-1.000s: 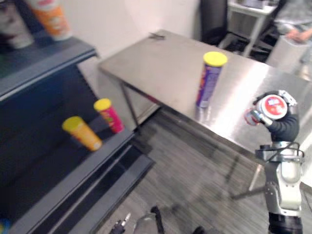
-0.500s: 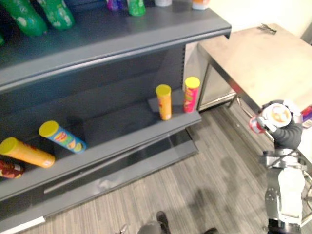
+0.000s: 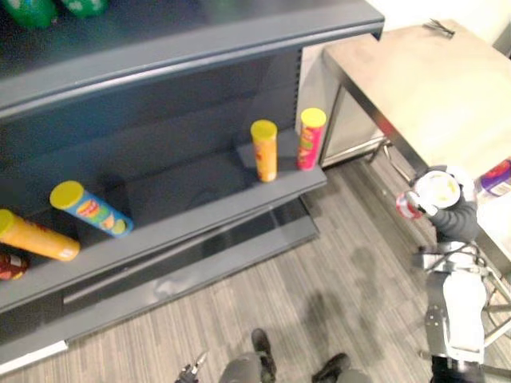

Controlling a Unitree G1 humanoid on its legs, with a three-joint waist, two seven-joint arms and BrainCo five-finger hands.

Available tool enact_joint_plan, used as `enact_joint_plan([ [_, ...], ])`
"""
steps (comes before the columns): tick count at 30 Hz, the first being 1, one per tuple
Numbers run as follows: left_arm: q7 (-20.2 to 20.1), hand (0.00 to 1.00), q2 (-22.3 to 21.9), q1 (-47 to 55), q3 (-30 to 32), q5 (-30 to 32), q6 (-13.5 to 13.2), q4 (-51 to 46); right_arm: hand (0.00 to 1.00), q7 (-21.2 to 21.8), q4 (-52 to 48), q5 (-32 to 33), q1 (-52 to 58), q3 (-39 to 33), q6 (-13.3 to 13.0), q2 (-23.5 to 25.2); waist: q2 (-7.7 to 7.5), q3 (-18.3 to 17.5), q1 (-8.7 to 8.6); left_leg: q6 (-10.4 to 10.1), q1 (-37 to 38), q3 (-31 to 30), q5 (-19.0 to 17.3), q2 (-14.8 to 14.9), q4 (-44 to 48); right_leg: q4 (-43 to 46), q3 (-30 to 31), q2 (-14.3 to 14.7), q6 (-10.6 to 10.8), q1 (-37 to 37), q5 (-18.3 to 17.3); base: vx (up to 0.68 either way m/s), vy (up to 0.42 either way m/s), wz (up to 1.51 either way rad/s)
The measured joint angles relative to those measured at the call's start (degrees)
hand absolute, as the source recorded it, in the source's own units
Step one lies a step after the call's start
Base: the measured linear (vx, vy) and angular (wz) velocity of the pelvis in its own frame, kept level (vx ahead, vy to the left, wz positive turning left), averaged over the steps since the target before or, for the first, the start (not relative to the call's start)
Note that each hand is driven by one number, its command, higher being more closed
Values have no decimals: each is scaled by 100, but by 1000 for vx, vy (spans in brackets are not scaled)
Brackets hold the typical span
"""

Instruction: Put the gum and the chips on the shelf.

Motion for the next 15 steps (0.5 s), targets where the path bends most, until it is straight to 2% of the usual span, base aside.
enact_joint_plan([
  [6, -25, 0, -1, 3, 16, 0, 0, -45, 100, 70, 197, -8, -119, 147, 32, -2, -42, 23, 7, -5, 55, -145, 174, -51, -282, -20, -34, 42, 2, 52, 2, 58, -15, 17],
  [9, -27, 0, 1, -2, -6, -29, -4, -166, 100, 109, 415, -17, -271, 594, 46, -6, -157, 92, 51, 6, 6, -142, 131, 18, -60, -87, -48, 63, -44, 154, 136, 47, 10, 10],
  [11, -26, 0, 2, -2, -18, -51, -9, -241, 100, 129, 516, -16, -385, 916, 95, -13, -170, 132, 168, 11, -70, -137, -158, 156, 330, -120, 32, 127, -57, 240, 229, 7, 46, -5],
  [13, -28, 0, 2, -5, -72, -61, -13, -269, 100, 189, 523, -16, -396, 1068, 107, -16, -178, 140, 252, 39, -107, -169, -300, 164, 523, -76, 39, 84, -26, 297, 248, 5, 96, 8],
  [15, -23, 0, -2, -1, -194, -94, -13, -260, 100, 246, 524, -16, -370, 1202, 120, -54, -118, 164, 289, 42, -80, -422, -464, 15, 498, 542, 195, -207, -53, 271, 235, -4, 148, 43],
])
